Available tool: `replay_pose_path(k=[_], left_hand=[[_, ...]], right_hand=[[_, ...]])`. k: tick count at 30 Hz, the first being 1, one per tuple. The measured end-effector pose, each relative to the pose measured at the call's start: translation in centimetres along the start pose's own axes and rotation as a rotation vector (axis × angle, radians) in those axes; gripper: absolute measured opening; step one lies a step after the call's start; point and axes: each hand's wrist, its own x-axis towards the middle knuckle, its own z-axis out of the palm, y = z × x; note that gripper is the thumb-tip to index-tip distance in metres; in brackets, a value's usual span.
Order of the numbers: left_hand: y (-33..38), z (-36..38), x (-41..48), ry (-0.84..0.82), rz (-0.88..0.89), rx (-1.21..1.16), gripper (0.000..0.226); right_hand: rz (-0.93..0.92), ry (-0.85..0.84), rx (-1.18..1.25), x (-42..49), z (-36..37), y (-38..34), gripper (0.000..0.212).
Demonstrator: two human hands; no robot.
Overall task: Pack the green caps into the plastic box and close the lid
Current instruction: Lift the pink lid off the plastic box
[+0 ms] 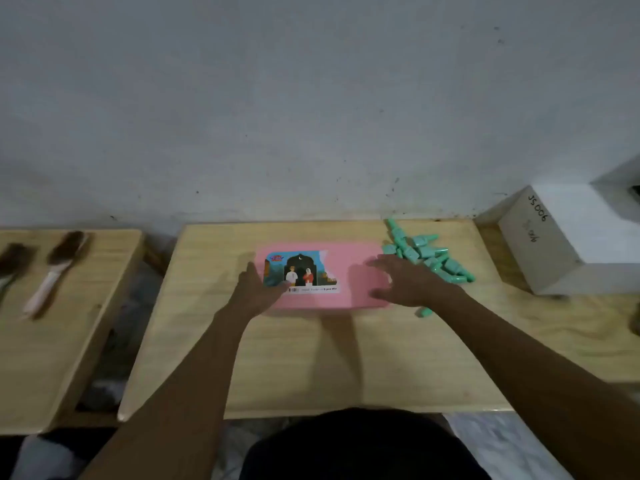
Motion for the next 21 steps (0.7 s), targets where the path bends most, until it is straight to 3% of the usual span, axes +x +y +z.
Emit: replay_pose_path(k=[5,8,13,21], left_hand=[[-1.2,0.5,-0.3,-0.036,0.056,-0.007,0.114],[-2.1,0.7,0.2,-0.035,0.073,-0.045,0.111],[-2.5,1.0,-0.1,-0.037,0.102,-0.089,0.105],[-2.4,1.3,-1.5,0.009,0.134,-0.154,0.104]], right_hand=[[-0.060,-0.008,-0.289,0.0,1.8,1.1,0.093],[-0.079,0.050,-0.431,0.9,2.8,1.5,0.088],[-0.072,-0.034,-0.590,1.7,2.8,0.4,0.077],[-0.120,-0.125,-0.624,2.3,1.9,-0.1,0.075]])
